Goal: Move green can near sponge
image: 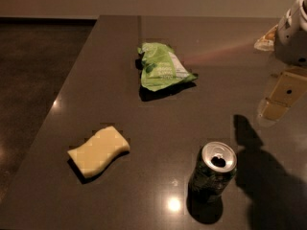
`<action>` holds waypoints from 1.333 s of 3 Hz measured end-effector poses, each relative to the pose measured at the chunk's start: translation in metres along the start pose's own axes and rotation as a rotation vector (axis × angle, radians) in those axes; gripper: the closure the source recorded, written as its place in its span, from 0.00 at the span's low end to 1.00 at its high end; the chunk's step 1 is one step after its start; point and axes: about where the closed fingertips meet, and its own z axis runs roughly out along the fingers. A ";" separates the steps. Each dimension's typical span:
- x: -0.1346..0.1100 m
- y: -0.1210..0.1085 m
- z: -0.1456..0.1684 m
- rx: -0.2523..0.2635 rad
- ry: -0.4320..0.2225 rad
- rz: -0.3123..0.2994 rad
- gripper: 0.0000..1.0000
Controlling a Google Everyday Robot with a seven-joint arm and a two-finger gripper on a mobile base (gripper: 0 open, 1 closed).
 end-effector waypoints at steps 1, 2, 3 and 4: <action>0.000 0.000 0.000 0.000 0.000 0.000 0.00; 0.001 0.007 -0.002 -0.019 -0.013 -0.018 0.00; 0.001 0.023 -0.004 -0.052 -0.056 -0.055 0.00; -0.004 0.052 -0.002 -0.097 -0.135 -0.122 0.00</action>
Offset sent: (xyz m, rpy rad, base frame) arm -0.0202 0.0000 -0.0064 0.0268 0.0563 0.0613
